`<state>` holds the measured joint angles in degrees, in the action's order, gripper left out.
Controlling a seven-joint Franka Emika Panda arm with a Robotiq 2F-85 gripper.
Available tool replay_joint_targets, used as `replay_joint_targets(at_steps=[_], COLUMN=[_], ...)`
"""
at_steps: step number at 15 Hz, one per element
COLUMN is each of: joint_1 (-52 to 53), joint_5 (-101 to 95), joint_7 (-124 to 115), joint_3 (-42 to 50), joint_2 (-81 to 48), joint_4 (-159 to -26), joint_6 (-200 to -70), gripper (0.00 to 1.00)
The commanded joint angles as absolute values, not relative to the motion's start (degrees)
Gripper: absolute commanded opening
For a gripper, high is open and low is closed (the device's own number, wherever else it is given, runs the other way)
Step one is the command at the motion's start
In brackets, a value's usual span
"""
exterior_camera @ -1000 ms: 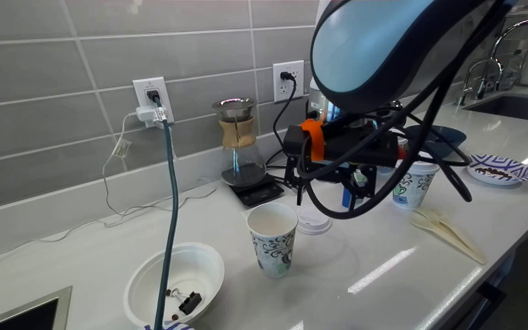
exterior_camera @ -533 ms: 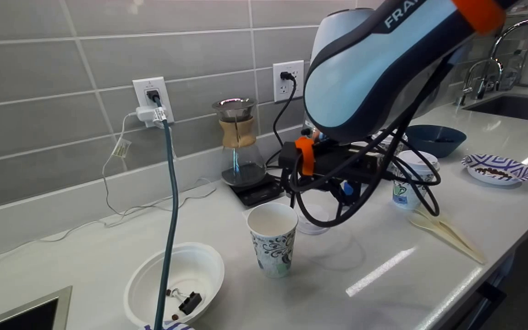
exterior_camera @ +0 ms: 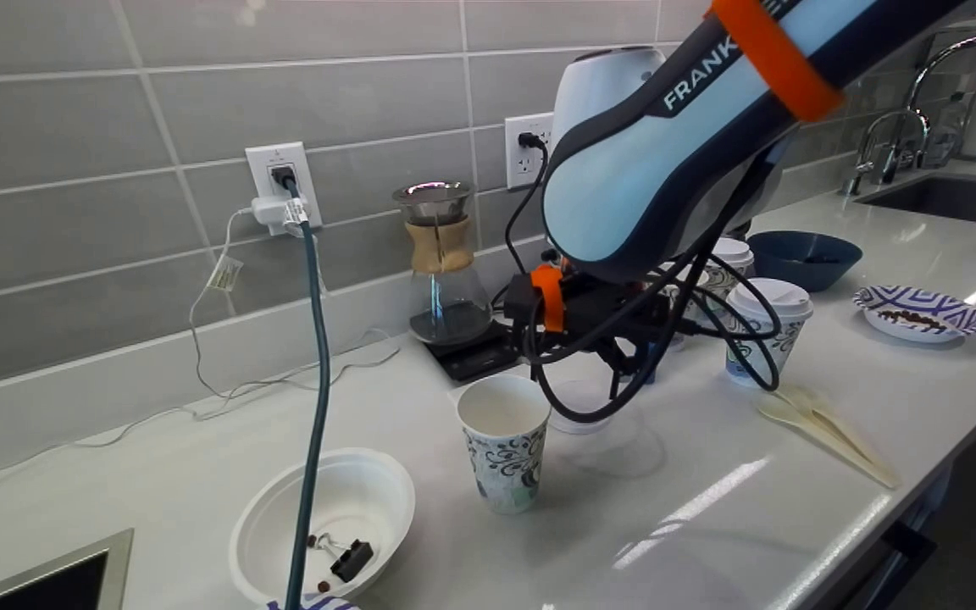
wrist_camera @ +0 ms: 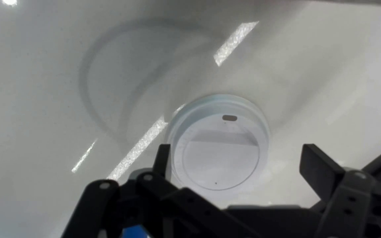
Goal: Pick up the white paper cup lid and put it on the paper cup to the right, push down on the first paper cup lid on a cup to the right
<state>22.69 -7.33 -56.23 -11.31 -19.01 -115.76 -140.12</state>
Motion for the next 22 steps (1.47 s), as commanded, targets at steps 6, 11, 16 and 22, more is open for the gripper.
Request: replay_joint_targets(at_steps=[6, 11, 16, 22], joint_1=[25.51, 25.65, 25.99, 26.38], joint_5=[-9.46, -8.98, -9.05, -9.29], joint_7=[-58.61, -58.34, -58.46, -58.56], joint_3=[-7.96, -7.44, -7.02, -6.83], joint_2=[-23.20, -23.97, -24.56, -24.63], joint_4=[-111.29, -111.11, -110.94, -110.71], joint_6=[-138.88, -138.91, -138.66, -138.57], gripper=[1.00, 1.00, 1.00, 0.88])
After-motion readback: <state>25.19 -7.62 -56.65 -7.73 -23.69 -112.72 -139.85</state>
